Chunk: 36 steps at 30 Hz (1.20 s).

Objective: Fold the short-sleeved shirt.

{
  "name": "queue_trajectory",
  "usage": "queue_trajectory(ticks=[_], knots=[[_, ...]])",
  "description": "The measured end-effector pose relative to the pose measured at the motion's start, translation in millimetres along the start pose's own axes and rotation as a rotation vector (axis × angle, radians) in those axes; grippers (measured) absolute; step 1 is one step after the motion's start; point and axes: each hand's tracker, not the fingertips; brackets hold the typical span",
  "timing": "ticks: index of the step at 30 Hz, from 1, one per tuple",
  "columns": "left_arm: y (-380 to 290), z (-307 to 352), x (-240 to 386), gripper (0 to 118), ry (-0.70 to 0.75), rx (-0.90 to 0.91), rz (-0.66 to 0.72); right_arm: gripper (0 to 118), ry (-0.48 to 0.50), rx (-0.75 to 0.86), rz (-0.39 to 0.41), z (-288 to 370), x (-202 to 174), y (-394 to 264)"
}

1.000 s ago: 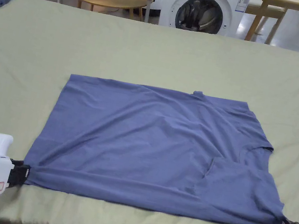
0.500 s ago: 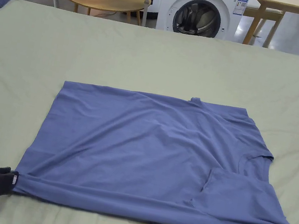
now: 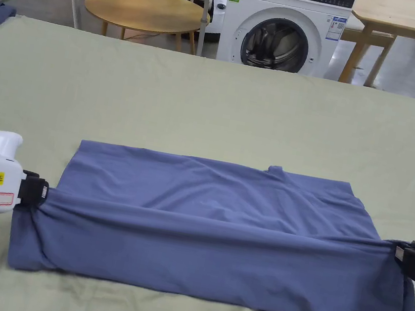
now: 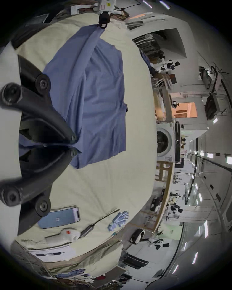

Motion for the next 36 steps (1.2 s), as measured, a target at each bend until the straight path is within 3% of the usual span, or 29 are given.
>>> queue_trajectory(ticks=[6, 7, 8, 11, 12, 15, 16, 17, 18, 19, 21, 23, 24, 25, 26, 27, 31, 32, 33, 34, 36], knots=[[14, -55, 0, 8, 0.016, -0.077, 0.023, 6, -0.008, -0.095, 0.024, -61, -6, 11], [13, -59, -1, 24, 0.016, -0.074, 0.029, 31, 0.0, -0.124, 0.011, -66, -6, 8], [11, -60, -1, 57, 0.015, -0.068, 0.034, 66, 0.025, -0.144, -0.011, -68, -5, 6], [1, -52, -3, 94, 0.057, -0.026, 0.029, 100, 0.01, -0.141, -0.044, -60, 0, -5], [-3, -45, -4, 113, 0.062, -0.016, 0.024, 117, 0.018, -0.122, -0.059, -53, 1, -9], [-15, -19, -6, 113, 0.098, 0.002, 0.026, 118, 0.004, -0.09, -0.07, -26, 9, -23], [-21, -10, -6, 102, 0.103, 0.012, 0.025, 117, -0.003, -0.087, -0.075, -16, 10, -29], [-27, 0, -7, 81, 0.097, 0.02, 0.025, 104, -0.006, -0.074, -0.08, -5, 13, -35], [-33, 5, -7, 40, 0.101, 0.017, 0.027, 71, -0.009, -0.067, -0.08, 4, 14, -40], [-38, 9, -7, 0, 0.104, 0.01, 0.026, 0, -0.012, -0.066, -0.083, 9, 15, -46], [-49, 14, -7, 0, 0.055, -0.037, 0.029, 0, -0.043, -0.042, -0.105, 17, 15, -62], [-59, 17, -4, 0, 0.013, -0.053, 0.065, 0, -0.013, -0.057, -0.125, 25, 14, -75], [-61, 17, -2, 11, 0.017, -0.055, 0.063, 0, -0.016, -0.056, -0.123, 28, 12, -80], [-63, 16, 1, 61, 0.028, -0.065, 0.065, 0, -0.018, -0.058, -0.113, 28, 14, -80], [-64, 10, 3, 103, 0.038, -0.088, 0.056, 0, -0.022, -0.062, -0.097, 30, 12, -86], [-67, 4, 5, 118, 0.059, -0.117, 0.041, 0, -0.023, -0.065, -0.091, 31, 10, -90], [-74, -18, 13, 117, 0.151, -0.15, -0.024, 0, -0.007, -0.083, -0.101, 30, 8, -97], [-77, -24, 14, 110, 0.162, -0.159, -0.037, 0, -0.007, -0.088, -0.098, 29, 5, -101], [-78, -25, 16, 91, 0.184, -0.158, -0.053, 0, -0.001, -0.098, -0.095, 27, 8, -96], [-79, -24, 18, 60, 0.176, -0.149, -0.047, 0, 0.001, -0.105, -0.09, 26, 6, -98], [-79, -20, 20, 42, 0.123, -0.137, -0.028, 0, 0.006, -0.11, -0.073, 25, 2, -101]])
